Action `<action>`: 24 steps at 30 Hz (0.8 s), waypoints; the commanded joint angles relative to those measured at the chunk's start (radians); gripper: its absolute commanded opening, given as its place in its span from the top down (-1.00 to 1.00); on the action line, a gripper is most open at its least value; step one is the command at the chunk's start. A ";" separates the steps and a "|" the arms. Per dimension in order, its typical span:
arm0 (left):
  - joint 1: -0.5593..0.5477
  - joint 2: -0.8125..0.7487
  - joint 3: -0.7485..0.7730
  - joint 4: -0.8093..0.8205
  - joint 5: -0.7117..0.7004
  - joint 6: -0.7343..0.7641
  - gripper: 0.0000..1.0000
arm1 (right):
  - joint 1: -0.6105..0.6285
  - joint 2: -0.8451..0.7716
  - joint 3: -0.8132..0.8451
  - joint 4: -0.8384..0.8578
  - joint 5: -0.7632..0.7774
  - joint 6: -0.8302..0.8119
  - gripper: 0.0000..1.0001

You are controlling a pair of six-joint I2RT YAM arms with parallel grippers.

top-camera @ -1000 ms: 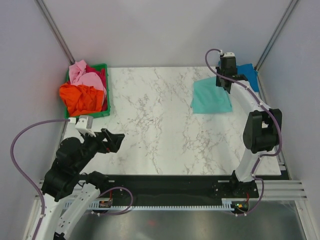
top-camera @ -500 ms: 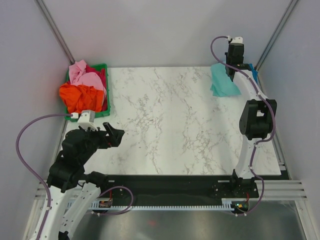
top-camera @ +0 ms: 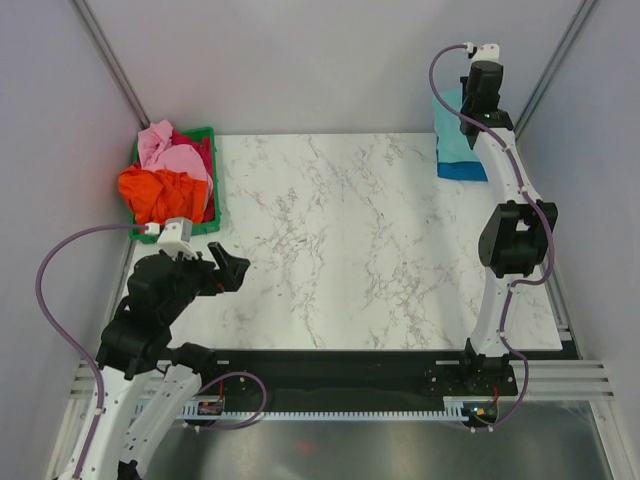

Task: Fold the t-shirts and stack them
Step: Neatly place the folded tshirt to the corner

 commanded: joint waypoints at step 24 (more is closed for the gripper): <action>0.006 0.042 0.000 0.023 0.031 -0.026 -0.99 | -0.132 0.192 0.201 0.039 -0.111 0.047 1.00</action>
